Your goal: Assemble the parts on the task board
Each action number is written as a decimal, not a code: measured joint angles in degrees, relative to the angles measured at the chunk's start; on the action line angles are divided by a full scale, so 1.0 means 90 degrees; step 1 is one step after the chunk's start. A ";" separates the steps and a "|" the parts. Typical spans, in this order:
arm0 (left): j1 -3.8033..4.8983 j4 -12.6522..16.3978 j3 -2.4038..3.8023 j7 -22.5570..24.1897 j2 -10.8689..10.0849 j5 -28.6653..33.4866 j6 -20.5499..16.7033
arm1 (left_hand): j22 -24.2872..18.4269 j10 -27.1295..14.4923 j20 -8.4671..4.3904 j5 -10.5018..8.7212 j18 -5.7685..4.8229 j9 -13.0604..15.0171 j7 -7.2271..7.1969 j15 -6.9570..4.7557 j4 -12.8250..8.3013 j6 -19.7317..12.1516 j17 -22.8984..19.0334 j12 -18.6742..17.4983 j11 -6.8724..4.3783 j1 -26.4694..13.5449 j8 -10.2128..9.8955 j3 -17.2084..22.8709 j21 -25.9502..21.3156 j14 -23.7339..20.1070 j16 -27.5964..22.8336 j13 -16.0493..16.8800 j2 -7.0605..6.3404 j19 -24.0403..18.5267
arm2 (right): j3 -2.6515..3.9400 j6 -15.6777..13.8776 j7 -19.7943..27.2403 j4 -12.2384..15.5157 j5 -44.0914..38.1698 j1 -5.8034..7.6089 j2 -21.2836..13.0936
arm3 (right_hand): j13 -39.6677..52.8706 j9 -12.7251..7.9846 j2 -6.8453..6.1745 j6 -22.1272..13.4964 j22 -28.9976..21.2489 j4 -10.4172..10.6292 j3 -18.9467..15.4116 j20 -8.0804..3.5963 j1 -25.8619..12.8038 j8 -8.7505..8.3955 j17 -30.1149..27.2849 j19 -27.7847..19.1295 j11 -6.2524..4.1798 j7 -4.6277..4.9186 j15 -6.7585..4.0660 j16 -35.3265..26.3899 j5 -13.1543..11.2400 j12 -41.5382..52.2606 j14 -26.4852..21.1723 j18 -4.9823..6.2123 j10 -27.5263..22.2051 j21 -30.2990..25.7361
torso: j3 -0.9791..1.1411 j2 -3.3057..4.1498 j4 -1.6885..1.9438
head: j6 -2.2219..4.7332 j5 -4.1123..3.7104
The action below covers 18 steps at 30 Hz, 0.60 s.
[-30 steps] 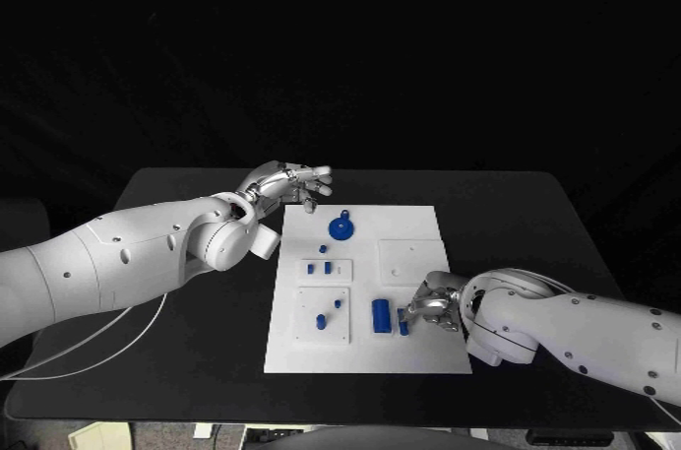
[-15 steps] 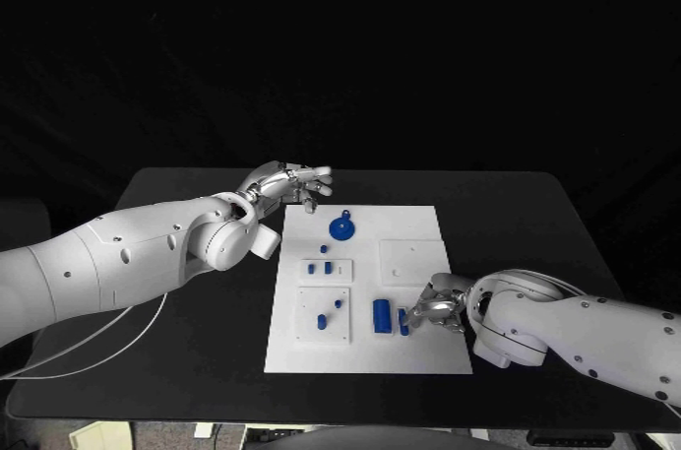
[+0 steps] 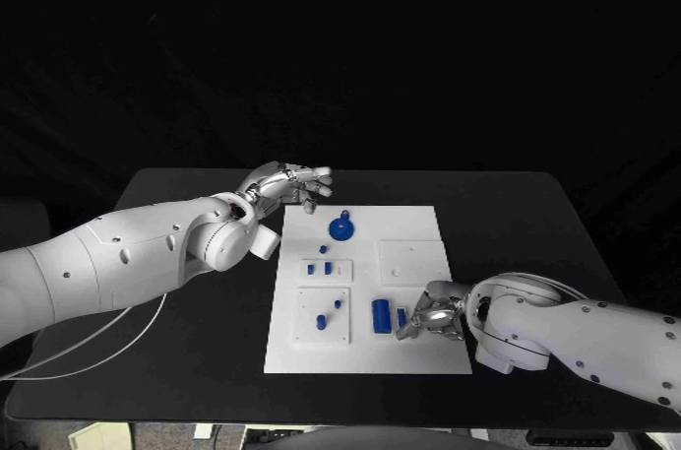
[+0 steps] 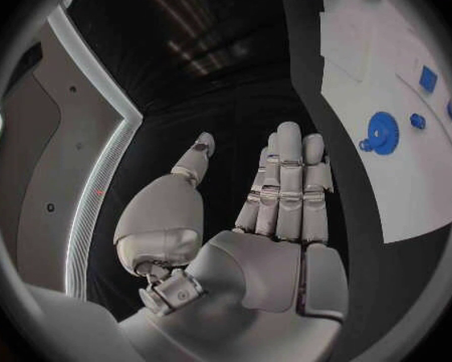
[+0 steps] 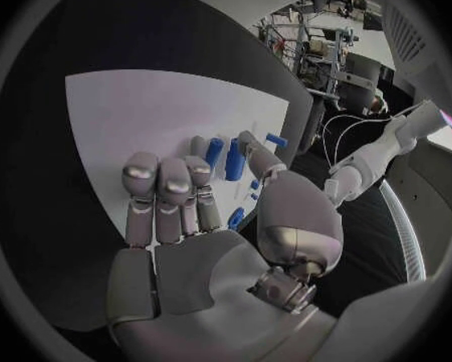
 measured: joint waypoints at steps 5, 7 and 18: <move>0.0000 0.0004 0.0000 -0.0006 -0.0001 -0.0001 0.0011 | 0.0006 0.0000 0.0000 0.0000 -0.0001 0.0000 0.0000 0.0000 0.0000 0.0000 0.0000 0.0000 0.0000 0.0000 0.0000 0.0000 0.0000 0.0000 0.0000 0.0000 0.0000 0.0000 | 0.0000 0.0062 0.0001 -0.0018 -0.0034 -0.0001 0.0000 | 0.0000 0.0007 0.0114 0.0001 0.0007 0.0029 0.0201 -0.0014 0.0282 0.0000 0.0005 0.0014 0.0000 -0.0001 0.0000 0.0000 -0.0030 0.0000 0.0000 -0.0002 0.0000 0.0000 | -0.0002 0.0000 0.0002 | -0.0010 -0.0005; 0.0000 0.0006 0.0000 -0.0007 -0.0004 -0.0001 0.0013 | 0.0006 0.0000 0.0000 0.0000 0.0000 0.0000 0.0000 0.0000 0.0000 0.0000 0.0000 0.0000 0.0000 0.0000 0.0000 0.0000 0.0000 0.0000 0.0000 0.0000 0.0000 0.0000 | 0.0000 0.0077 -0.0001 -0.0036 -0.0046 -0.0001 -0.0001 | -0.0001 0.0007 0.0200 0.0001 0.0007 0.0016 0.0253 -0.0015 0.0368 0.0000 0.0007 0.0015 0.0000 -0.0001 0.0001 0.0000 -0.0030 0.0000 0.0000 -0.0004 0.0000 0.0000 | -0.0002 0.0000 0.0003 | -0.0013 -0.0008; 0.0000 0.0008 -0.0001 -0.0014 -0.0010 -0.0002 0.0017 | 0.0005 0.0000 0.0001 0.0000 0.0000 0.0000 0.0000 0.0000 0.0000 0.0000 0.0005 0.0000 0.0000 0.0000 0.0000 0.0000 0.0000 0.0000 0.0000 0.0000 0.0000 0.0000 | -0.0001 0.0073 -0.0003 -0.0089 -0.0066 -0.0016 0.0038 | -0.0010 0.0015 0.0640 0.0018 0.0034 0.0114 0.0452 -0.0021 0.0401 0.0000 0.0013 0.0022 0.0000 0.0011 -0.0020 0.0000 -0.0029 0.0000 0.0024 -0.0007 0.0001 0.0000 | -0.0002 0.0001 0.0009 | -0.0026 -0.0002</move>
